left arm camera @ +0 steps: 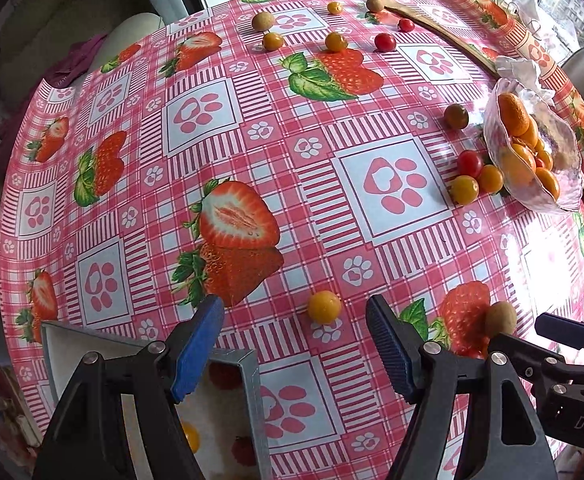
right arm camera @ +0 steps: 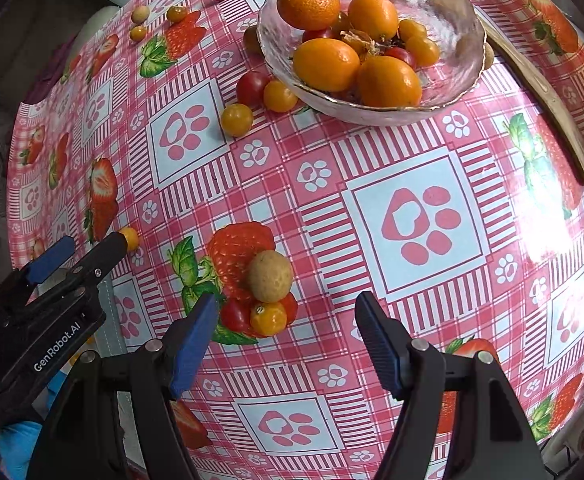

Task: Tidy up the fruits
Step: 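Grasp a yellow cherry tomato with the left tool while the right tool grasps a brown round fruit, then carry the yellow tomato and brown fruit over the white tray with both tools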

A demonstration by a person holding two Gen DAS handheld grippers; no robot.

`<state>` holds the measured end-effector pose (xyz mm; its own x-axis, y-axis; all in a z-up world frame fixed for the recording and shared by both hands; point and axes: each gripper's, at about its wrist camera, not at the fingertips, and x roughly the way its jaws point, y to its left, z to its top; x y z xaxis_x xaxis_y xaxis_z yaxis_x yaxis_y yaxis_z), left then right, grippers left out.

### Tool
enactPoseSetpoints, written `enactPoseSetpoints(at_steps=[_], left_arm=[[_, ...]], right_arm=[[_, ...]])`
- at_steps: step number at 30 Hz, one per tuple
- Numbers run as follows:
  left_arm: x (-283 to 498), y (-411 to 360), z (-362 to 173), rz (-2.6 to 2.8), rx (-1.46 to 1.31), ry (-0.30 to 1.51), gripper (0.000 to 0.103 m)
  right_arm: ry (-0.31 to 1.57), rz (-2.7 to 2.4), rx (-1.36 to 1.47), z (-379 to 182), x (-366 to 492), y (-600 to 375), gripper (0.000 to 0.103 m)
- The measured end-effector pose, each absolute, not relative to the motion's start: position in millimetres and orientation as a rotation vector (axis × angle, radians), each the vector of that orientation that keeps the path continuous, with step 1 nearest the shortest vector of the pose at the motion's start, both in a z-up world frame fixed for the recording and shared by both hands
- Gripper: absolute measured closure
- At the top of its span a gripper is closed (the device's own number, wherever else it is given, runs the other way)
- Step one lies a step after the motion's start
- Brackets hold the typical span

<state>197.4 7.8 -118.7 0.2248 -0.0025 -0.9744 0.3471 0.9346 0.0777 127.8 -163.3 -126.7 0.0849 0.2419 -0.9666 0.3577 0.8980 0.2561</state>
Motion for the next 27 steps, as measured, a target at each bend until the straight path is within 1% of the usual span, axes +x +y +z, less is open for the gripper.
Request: enactPoseSetpoints(at_steps=[6,8,9,10,11,12,13,14,15,16,17,18,27], left_arm=[[198.9,3.1,-129.8,-0.257,0.332,1.352,0.029],[198.8,1.6,-132.5,-0.259,0.336,1.357,0.03],[199.4,1.0,-133.9,-0.257,0.336,1.361,0.034],[200.2,0.9,-136.2,-0.257,0.337,1.371,0.045],[200.6,0.7,-138.2,-0.257,0.333,1.385,0.048],[200.7,1.3,-137.3,-0.255,0.321,1.379,0.048],[201.1,1.5,-137.3,-0.256,0.313,1.382,0.052],[201.1,1.7,-136.9,-0.266,0.297,1.385,0.062],[201.4,1.9,-136.6,-0.277,0.277,1.39,0.067],[201.6,2.3,-136.5,-0.286,0.259,1.396,0.075],[201.5,2.5,-136.2,-0.287,0.249,1.397,0.081],[201.2,2.8,-135.9,-0.289,0.241,1.399,0.082],[171.3,14.5,-113.3,-0.32,0.137,1.379,0.082]], right_arm=[[1.514,-0.107,0.468,-135.8,137.8,-159.8,0.029],[1.511,-0.115,0.449,-136.7,139.9,-157.3,0.031],[1.507,-0.115,0.437,-136.2,140.8,-155.8,0.033],[1.505,-0.115,0.424,-135.9,142.3,-153.5,0.037],[1.504,-0.116,0.412,-135.6,143.3,-151.8,0.04],[1.503,-0.116,0.403,-135.5,145.1,-148.6,0.043],[1.501,-0.118,0.39,-134.9,146.2,-146.7,0.051],[1.501,-0.123,0.376,-134.5,148.0,-144.0,0.062],[1.501,-0.125,0.366,-134.4,149.8,-141.5,0.068],[1.501,-0.125,0.362,-134.1,151.1,-139.5,0.074],[1.501,-0.125,0.363,-134.1,151.7,-138.8,0.074],[1.498,-0.122,0.366,-133.7,151.8,-138.7,0.074],[1.459,-0.078,0.433,-119.0,131.2,-149.2,0.074]])
